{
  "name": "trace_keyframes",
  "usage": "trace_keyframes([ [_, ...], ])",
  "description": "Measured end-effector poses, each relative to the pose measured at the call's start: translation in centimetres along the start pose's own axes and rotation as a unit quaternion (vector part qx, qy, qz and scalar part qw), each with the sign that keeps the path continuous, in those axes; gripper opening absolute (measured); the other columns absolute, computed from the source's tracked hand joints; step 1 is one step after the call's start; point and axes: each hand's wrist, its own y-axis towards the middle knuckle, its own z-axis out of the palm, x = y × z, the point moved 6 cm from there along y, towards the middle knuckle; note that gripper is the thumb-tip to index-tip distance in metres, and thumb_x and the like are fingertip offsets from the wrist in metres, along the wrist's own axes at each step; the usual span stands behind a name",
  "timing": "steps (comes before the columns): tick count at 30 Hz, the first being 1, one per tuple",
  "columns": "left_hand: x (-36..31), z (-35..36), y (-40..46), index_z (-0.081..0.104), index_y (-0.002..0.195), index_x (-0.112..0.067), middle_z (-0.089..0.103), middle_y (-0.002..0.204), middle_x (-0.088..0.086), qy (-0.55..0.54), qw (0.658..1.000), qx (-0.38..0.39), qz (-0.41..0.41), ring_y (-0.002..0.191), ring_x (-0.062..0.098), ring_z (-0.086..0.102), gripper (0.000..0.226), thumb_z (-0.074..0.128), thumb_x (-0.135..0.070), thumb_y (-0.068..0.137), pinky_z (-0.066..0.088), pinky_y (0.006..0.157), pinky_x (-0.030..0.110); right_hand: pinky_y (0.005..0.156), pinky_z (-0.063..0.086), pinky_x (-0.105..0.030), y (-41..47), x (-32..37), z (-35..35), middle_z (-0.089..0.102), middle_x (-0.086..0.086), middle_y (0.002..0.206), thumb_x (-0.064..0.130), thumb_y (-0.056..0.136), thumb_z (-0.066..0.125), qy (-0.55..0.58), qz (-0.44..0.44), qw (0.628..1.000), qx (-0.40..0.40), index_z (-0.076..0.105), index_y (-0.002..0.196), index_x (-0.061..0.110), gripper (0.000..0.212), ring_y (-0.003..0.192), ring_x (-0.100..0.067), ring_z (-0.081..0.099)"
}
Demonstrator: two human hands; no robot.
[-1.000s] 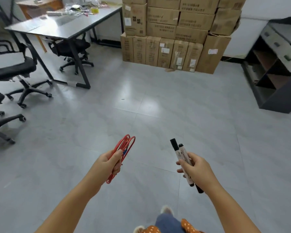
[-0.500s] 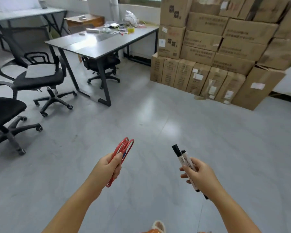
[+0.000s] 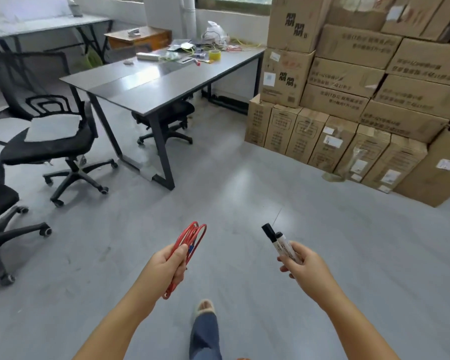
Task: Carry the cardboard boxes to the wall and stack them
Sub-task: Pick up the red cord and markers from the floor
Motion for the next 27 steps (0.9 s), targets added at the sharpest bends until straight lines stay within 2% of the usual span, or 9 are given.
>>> trace_keyframes([
  [6,-8.8,-3.7,15.8,0.041,0.073,-0.009,0.037,0.048,-0.007,0.058,0.997,0.036,0.044,0.044,0.008,0.032,0.03,0.042,-0.02,0.101,0.031,0.044,0.018,0.079,0.051,-0.033,12.8,7.1,-0.7,0.07,0.003,0.091,0.011,0.094,0.055,0.022,0.012,0.999,-0.036,0.057,0.092,0.041,0.029,0.076,-0.008,0.068],
  [8,-11.3,-4.5,20.4,0.041,0.073,-0.01,0.038,0.047,-0.007,0.057,0.997,0.037,0.048,0.043,0.007,0.033,0.029,0.042,-0.018,0.101,0.032,0.042,0.016,0.078,0.051,-0.033,16.7,8.6,-0.7,0.07,0.003,0.09,0.012,0.094,0.055,0.022,0.021,0.999,-0.039,0.058,0.092,0.04,0.029,0.075,-0.007,0.068],
  [10,-13.0,-4.9,24.5,0.041,0.072,-0.01,0.038,0.048,-0.008,0.059,0.997,0.035,0.046,0.044,0.008,0.033,0.03,0.042,-0.02,0.101,0.031,0.046,0.02,0.075,0.05,-0.03,20.3,9.5,-0.6,0.07,0.003,0.089,0.011,0.094,0.055,0.019,0.031,0.999,-0.036,0.059,0.092,0.04,0.029,0.071,-0.005,0.067],
  [12,-14.0,-5.0,28.5,0.04,0.071,-0.01,0.037,0.049,-0.008,0.051,0.998,0.029,0.038,0.044,0.008,0.032,0.031,0.042,-0.021,0.101,0.029,0.046,0.024,0.074,0.05,-0.029,24.3,10.1,-0.6,0.07,0.002,0.088,0.011,0.093,0.055,0.01,0.042,0.999,-0.024,0.059,0.093,0.04,0.029,0.068,-0.004,0.067],
  [17,-15.8,-4.1,39.0,0.039,0.069,-0.01,0.036,0.047,-0.007,0.036,0.999,0.006,0.016,0.04,0.006,0.03,0.033,0.042,-0.019,0.101,0.031,0.041,0.015,0.077,0.052,-0.036,36.4,11.7,-1.8,0.07,0.003,0.086,0.013,0.093,0.055,-0.012,0.039,0.999,-0.002,0.061,0.096,0.036,0.023,0.07,-0.008,0.068],
  [23,-21.1,-2.8,52.9,0.037,0.07,-0.011,0.033,0.05,-0.005,0.021,0.999,-0.033,0.024,0.043,0.009,0.029,0.034,0.041,-0.022,0.101,0.032,0.046,0.019,0.076,0.052,-0.039,53.7,16.8,-6.5,0.069,0.0,0.084,0.015,0.092,0.056,-0.04,0.005,0.999,0.017,0.063,0.092,0.033,0.02,0.077,-0.015,0.068],
  [27,-25.8,-2.1,61.3,0.039,0.069,-0.012,0.034,0.052,-0.004,0.008,0.998,-0.05,0.045,0.048,0.013,0.029,0.035,0.048,-0.028,0.099,0.029,0.047,0.023,0.072,0.052,-0.04,63.1,21.1,-10.2,0.07,-0.002,0.083,0.017,0.092,0.055,-0.065,-0.021,0.997,0.023,0.064,0.09,0.032,0.018,0.08,-0.018,0.067],
])
